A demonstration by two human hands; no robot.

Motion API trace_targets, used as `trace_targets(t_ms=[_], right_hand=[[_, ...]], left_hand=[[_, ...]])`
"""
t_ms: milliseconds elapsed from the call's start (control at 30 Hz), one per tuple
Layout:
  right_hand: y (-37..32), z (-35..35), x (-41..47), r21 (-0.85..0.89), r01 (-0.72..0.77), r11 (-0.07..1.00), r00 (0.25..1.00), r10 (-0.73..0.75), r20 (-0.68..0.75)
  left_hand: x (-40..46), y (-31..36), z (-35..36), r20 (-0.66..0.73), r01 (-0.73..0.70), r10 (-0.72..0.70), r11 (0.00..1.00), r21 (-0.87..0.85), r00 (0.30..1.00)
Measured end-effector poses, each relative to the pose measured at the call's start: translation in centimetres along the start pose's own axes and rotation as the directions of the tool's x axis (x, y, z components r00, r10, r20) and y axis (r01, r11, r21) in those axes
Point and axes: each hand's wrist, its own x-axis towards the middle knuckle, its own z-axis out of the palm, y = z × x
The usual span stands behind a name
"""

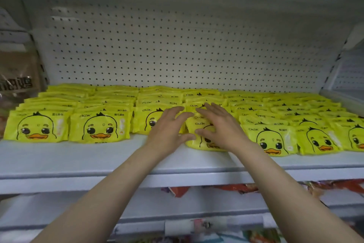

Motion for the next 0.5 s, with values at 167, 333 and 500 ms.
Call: trace_targets(t_ms=[167,333,500], right_hand=[[4.5,-1.8,-2.8,-0.005,0.038,0.999,0.995,-0.038,0.092],[6.3,-1.2,-3.7,-0.057,0.145,0.988,0.978,-0.135,0.158],[7.1,-0.3,-3.4,-0.073,0.188,0.980,0.976,-0.177,0.129]], left_hand=[[-0.5,3.5,2.9,0.079,-0.014,0.016,1.000,-0.024,0.997],[-1.1,4.7,4.2,0.021,0.019,-0.020,0.996,0.084,1.000],[-1.0,5.9,5.1,-0.014,0.062,-0.060,0.980,0.190,0.998]])
